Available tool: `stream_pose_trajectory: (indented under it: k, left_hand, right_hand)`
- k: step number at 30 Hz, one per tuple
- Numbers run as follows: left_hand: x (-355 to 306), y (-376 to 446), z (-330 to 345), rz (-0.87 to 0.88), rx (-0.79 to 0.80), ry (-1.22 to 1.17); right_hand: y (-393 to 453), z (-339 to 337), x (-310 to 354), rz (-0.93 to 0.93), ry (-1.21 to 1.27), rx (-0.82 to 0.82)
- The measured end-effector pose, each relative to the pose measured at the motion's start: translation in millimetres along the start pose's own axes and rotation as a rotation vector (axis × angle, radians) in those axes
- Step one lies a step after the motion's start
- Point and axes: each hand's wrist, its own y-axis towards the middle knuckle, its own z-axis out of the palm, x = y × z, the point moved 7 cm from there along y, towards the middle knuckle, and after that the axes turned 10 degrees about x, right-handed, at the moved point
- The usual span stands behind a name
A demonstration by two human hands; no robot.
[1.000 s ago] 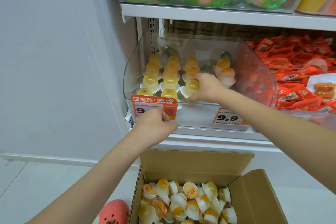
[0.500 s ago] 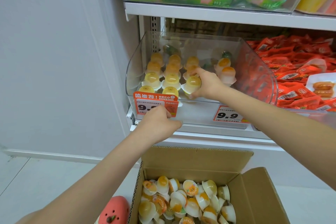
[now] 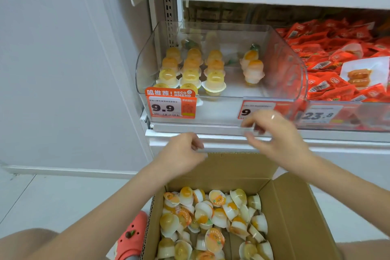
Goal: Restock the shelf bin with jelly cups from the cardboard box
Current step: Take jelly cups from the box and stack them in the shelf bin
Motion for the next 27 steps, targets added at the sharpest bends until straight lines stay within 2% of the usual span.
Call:
stream_pose_trajectory:
  k: [2,5,7,9,13,17,21,27]
  left_hand:
    - [8.3,0.1,29.4,0.025,0.116,0.053]
    - [37.1,-0.2,75.4,-0.008,0.276,0.384]
    - [65.2,0.6,105.7,-0.046,0.376,0.607]
    - [95.0,0.3,140.7,-0.077,0.515,0.713]
    - [137.6,-8.4,202.9,-0.103,0.741,0.687]
    - [159.4,-30.3,245.1,-0.131,0.91,0.723]
    - [172.4,-36.4,265.4,-0.102,0.881,0.723]
    - [187.7,-35.0,261.7,-0.115,0.721,0.527]
  right_hand:
    - [-32.3,50.0,-13.5,0.084,0.047,0.316]
    - [-89.1,129.5,-44.6,0.219,0.025,0.784]
    - [-122.9,169.0,-61.4,0.294,0.014,1.006]
    - [-150.4,200.2,-72.9,0.361,0.045,1.137]
    - [-181.4,241.9,-80.6,0.419,0.07,1.208]
    - [-205.8,278.3,-65.2,0.387,0.126,1.335]
    - [-222.7,307.6,-54.2,0.319,0.03,1.43]
    - [-233.4,317.5,-64.3,0.396,-0.012,1.405]
